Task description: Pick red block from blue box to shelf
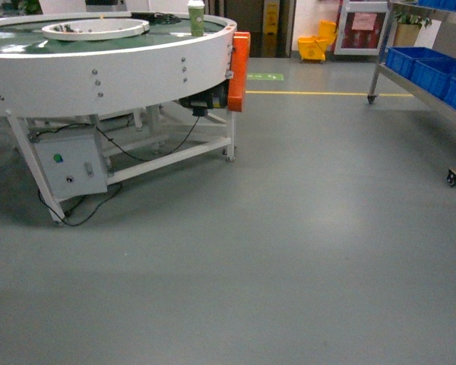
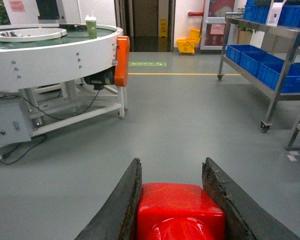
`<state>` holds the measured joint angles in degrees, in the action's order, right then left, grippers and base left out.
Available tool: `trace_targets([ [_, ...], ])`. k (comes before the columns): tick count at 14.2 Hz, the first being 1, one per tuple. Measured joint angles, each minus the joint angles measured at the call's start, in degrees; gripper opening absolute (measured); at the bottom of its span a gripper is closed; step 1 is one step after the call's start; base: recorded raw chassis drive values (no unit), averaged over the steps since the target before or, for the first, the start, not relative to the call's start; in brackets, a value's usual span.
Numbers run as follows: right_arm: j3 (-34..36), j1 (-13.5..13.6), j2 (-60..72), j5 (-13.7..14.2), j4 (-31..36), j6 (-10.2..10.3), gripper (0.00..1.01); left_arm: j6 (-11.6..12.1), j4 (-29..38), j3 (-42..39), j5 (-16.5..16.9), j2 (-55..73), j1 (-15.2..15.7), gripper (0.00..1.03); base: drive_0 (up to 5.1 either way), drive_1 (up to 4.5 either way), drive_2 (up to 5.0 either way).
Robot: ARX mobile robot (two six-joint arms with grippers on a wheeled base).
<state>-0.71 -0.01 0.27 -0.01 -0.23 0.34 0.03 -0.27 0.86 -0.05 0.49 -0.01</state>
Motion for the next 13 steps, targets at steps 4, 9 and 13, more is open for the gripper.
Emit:
trace_targets([
  [4,0.0,0.0,0.0,0.0,-0.1,0.0,0.29,0.0,0.1,0.0,0.0,0.0,0.0,0.98,4.4,-0.51,-4.1],
  [9,0.0,0.0,0.0,0.0,-0.1,0.0,0.29,0.0,0.1,0.0,0.0,0.0,0.0,0.98,1.0,3.47,-3.9],
  [13,0.0,0.0,0.0,0.0,-0.1,0.0,0.29,0.0,0.1,0.0,0.0,0.0,0.0,0.98,0.1,4.1,-4.0],
])
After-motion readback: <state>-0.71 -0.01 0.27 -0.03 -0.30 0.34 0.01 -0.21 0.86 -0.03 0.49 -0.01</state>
